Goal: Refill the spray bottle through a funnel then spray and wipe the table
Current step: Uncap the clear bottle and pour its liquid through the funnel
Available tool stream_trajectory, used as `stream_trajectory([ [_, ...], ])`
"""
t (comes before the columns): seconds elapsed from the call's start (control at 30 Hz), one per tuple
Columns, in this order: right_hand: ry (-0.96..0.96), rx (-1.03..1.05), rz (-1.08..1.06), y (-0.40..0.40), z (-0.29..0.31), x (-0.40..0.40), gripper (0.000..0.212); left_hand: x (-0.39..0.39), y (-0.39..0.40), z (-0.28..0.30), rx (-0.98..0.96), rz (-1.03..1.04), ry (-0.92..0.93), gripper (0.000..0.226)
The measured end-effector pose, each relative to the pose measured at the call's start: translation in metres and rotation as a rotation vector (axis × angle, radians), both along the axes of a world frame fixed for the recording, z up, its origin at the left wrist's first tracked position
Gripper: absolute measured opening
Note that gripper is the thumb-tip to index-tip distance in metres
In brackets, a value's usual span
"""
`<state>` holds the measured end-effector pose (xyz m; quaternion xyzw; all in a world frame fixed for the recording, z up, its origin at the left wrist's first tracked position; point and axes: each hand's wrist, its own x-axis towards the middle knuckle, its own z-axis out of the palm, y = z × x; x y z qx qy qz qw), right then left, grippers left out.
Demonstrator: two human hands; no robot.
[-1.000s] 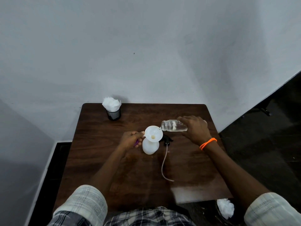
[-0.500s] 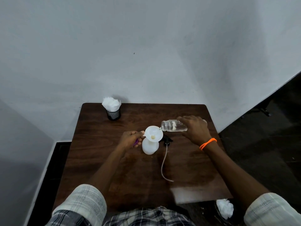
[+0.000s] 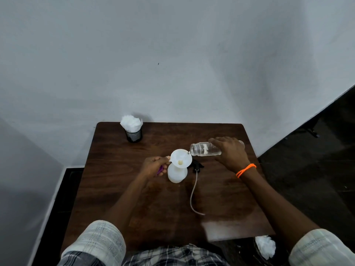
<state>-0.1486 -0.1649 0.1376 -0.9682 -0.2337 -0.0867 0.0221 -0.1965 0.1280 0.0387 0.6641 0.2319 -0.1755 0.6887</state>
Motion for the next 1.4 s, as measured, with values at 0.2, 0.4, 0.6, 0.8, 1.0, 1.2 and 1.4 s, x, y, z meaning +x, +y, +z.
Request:
stream_trajectory([
  [0.2,0.0,0.005,-0.002,-0.001,0.001,0.0,0.051,-0.002,-0.001,0.0,-0.021,0.004,0.013,0.032],
  [0.4,0.006,0.01,0.008,-0.002,0.001,0.001,0.05,-0.004,-0.002,0.0,-0.023,0.013,0.008,0.027],
  [0.6,0.011,0.005,0.0,-0.002,0.004,-0.001,0.052,-0.005,-0.003,-0.001,-0.011,0.018,0.001,0.03],
  [0.8,0.032,0.023,0.006,-0.002,0.004,0.0,0.055,-0.006,-0.003,0.001,0.018,0.011,-0.028,0.029],
  [1.0,0.043,0.02,0.002,-0.003,0.003,0.002,0.06,-0.005,-0.002,0.002,0.012,-0.008,-0.041,0.027],
  [1.2,0.029,0.026,0.009,-0.004,0.004,0.002,0.057,-0.007,-0.002,0.006,0.021,-0.02,-0.05,0.027],
  [1.4,0.025,0.036,0.019,-0.004,0.006,0.001,0.056,-0.008,-0.001,0.009,0.026,-0.019,-0.052,0.027],
])
